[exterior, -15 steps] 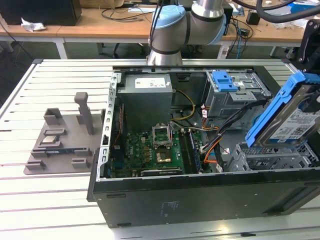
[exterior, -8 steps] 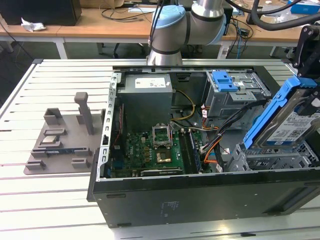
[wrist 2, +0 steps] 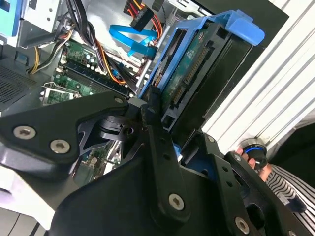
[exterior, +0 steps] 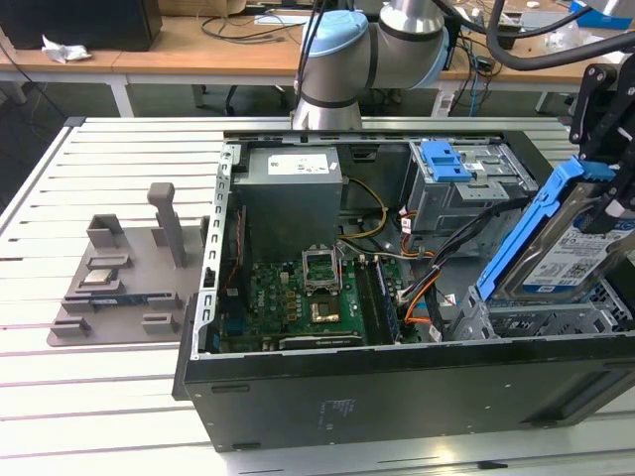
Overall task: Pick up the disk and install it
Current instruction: 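Insert the disk into the insertion slot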
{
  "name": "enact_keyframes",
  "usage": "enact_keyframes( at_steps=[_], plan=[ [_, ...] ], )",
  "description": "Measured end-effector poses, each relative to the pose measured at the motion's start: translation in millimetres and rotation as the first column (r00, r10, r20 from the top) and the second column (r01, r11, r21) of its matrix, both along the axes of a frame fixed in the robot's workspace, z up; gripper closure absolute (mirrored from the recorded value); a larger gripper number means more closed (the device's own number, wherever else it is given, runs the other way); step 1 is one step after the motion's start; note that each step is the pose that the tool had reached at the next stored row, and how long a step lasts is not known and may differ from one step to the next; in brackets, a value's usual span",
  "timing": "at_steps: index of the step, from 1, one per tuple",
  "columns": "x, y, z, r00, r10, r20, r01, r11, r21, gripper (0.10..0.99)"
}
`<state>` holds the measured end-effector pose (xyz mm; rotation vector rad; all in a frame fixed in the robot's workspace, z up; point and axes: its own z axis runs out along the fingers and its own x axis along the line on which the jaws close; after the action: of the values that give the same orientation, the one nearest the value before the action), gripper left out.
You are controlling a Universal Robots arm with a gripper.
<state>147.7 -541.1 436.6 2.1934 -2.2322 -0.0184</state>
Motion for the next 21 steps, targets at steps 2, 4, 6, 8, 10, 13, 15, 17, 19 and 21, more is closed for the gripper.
enact_keyframes(
  at_steps=[2, 4, 6, 8, 10, 13, 15, 17, 19, 21],
  plan=[
    [0.0, 0.0, -2.4, 1.0000, 0.000, 0.0000, 0.000, 1.0000, 0.000, 0.722],
    [0.0, 0.0, -7.0, 1.0000, 0.000, 0.0000, 0.000, 1.0000, 0.000, 0.722],
    [0.0, 0.0, -9.8, 1.0000, 0.000, 0.0000, 0.000, 1.0000, 0.000, 0.722],
    [-0.2, 0.0, -12.8, 1.0000, 0.000, 0.0000, 0.000, 1.0000, 0.000, 0.722],
    [-0.2, 0.0, -15.6, 1.0000, 0.000, 0.0000, 0.000, 1.0000, 0.000, 0.722],
    [-0.3, 0.0, -22.3, 1.0000, 0.000, 0.0000, 0.000, 1.0000, 0.000, 0.722],
    [-0.5, 0.0, -26.7, 1.0000, 0.000, 0.0000, 0.000, 1.0000, 0.000, 0.722],
    [-0.6, 0.0, -30.2, 1.0000, 0.000, 0.0000, 0.000, 1.0000, 0.000, 0.722],
    [-0.7, 0.0, -33.9, 1.0000, 0.000, 0.0000, 0.000, 1.0000, 0.000, 0.722],
    [-0.9, 0.0, -38.0, 1.0000, 0.000, 0.0000, 0.000, 1.0000, 0.000, 0.722]
  ],
)
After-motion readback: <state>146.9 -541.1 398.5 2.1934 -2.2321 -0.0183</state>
